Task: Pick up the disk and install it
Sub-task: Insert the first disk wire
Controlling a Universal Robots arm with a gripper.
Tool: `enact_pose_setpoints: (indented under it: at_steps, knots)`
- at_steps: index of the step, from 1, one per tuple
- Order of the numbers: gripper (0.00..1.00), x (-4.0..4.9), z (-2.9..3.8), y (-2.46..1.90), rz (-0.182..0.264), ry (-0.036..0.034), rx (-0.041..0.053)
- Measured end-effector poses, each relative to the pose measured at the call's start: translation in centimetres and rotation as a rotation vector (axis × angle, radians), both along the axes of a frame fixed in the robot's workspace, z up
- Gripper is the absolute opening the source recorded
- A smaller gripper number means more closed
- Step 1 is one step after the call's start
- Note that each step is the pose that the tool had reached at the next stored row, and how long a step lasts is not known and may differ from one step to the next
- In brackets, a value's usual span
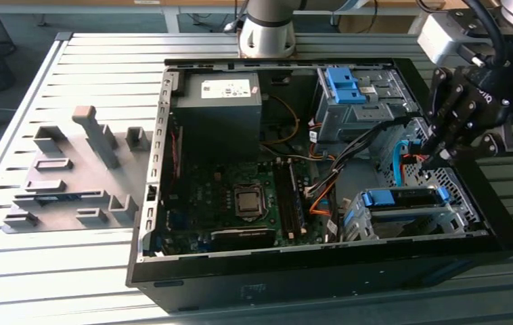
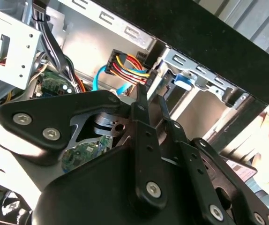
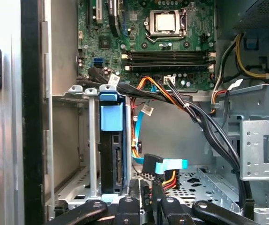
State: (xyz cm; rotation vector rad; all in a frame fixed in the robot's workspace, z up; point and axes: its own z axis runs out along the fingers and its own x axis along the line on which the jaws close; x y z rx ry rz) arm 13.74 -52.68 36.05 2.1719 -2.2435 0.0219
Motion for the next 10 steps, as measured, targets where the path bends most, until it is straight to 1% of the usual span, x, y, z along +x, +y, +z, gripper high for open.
enact_pose_setpoints:
  at_steps: [1,3,5,6,7,10]
  knots:
    - [0.25,0.02,-0.12,0.13,0.000,0.0000,-0.0012]
    - [0.25,0.02,-0.33,0.18,0.000,0.0000,-0.0062]
    - [0.25,0.02,-0.50,0.18,0.000,-0.0002,-0.0172]
    - [0.25,0.02,-0.60,0.19,0.000,-0.0003,-0.0210]
    - [0.25,0.02,-0.71,0.19,0.000,-0.0003,-0.0225]
    - [0.25,0.02,-0.98,0.21,0.000,-0.0004,-0.0229]
